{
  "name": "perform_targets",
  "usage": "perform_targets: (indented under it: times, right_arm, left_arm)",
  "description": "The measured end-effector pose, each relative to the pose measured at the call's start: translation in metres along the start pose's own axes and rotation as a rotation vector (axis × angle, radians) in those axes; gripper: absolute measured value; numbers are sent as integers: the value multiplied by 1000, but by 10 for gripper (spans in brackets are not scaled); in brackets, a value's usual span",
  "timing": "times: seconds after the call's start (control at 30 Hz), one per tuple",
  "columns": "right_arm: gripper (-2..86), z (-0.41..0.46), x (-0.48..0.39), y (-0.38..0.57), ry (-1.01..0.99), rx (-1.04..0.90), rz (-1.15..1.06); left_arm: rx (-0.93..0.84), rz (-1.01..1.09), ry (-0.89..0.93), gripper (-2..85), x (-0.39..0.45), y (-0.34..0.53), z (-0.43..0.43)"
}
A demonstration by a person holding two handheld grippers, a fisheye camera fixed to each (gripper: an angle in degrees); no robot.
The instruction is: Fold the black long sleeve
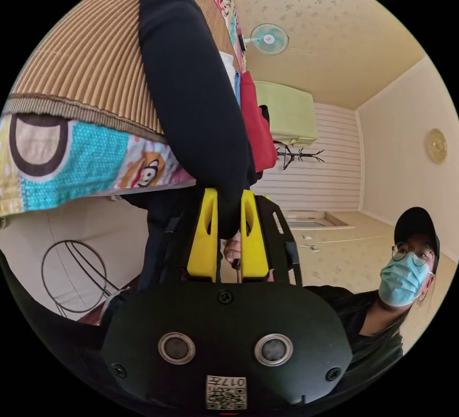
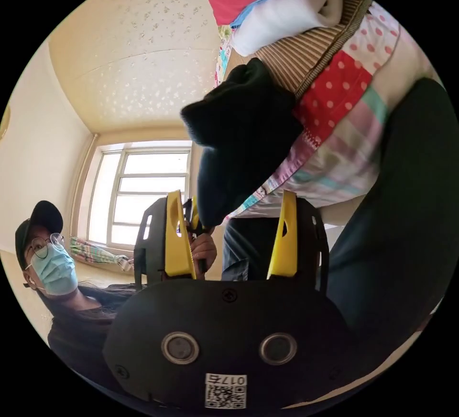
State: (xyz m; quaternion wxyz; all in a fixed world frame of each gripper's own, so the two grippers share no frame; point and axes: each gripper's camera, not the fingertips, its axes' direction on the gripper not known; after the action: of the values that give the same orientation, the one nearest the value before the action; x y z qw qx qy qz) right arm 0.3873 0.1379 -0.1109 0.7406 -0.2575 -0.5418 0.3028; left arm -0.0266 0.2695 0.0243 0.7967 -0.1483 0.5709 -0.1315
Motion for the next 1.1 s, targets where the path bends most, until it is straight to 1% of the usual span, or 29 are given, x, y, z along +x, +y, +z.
perform_targets:
  times: [0.03,0.13,0.17,0.2,0.23,0.27,0.3,0.37,0.4,0.5,0.53,0.6,0.7,0.77,0.8,0.83,0.87,0.9,0.93,1.0,1.07,1.1]
  right_arm:
    - [262,7,4,-5,-38,-13,6]
    - [246,22,0,-27,-311,-20,-74]
    - [236,23,-14,-35,-311,-26,-128]
    - [231,23,-26,-37,-291,-24,-174]
    - [223,23,-56,-41,-246,-19,-279]
    - [215,22,-90,-46,-207,-23,-392]
    - [211,20,-107,-48,-189,-22,-447]
    - [197,5,-167,-64,-145,16,-603]
    - [194,-1,-177,-69,-147,36,-625]
    - [178,-38,-211,-93,-133,150,-702]
    - [172,-55,-217,-100,-102,197,-727]
    - [163,-82,-211,-113,-50,244,-702]
    - [146,-132,-165,-118,110,375,-518]
    - [132,-165,-114,-94,329,490,-300]
    - [128,-171,-101,-83,399,514,-224]
    - [122,-177,-85,-56,527,566,-143]
    - [117,-173,-81,-22,611,608,-185]
    - [113,-169,-81,-5,651,628,-211]
    - [103,-156,-81,27,715,663,-264]
    - [78,-131,-84,70,797,711,-361]
    - [29,-98,-90,116,847,784,-491]
    - [23,-92,-91,125,842,804,-517]
  left_arm:
    - [-15,16,-4,74,5,5,5]
    - [-102,128,-57,72,33,35,33]
    - [-103,180,-101,73,45,48,38]
    - [-50,244,-150,76,59,60,34]
    - [-22,289,-177,77,68,65,30]
    - [16,396,-239,79,91,75,23]
    - [45,501,-294,81,112,86,18]
    - [88,629,-353,84,133,104,14]
    - [100,674,-390,84,139,113,14]
    - [101,685,-450,86,127,125,20]
    - [100,676,-454,86,122,127,21]
    - [95,634,-450,88,98,130,24]
    - [103,567,-499,90,65,132,23]
    - [115,536,-564,93,49,132,19]
    - [132,520,-628,94,41,130,13]
    - [141,510,-667,95,37,129,10]
    - [160,491,-752,98,30,124,3]
    - [174,477,-829,101,24,119,-5]
    - [181,476,-864,103,22,117,-9]
    - [230,499,-1018,99,22,110,-26]
    - [284,558,-1144,70,31,109,-35]
    - [330,636,-1187,38,40,113,-41]
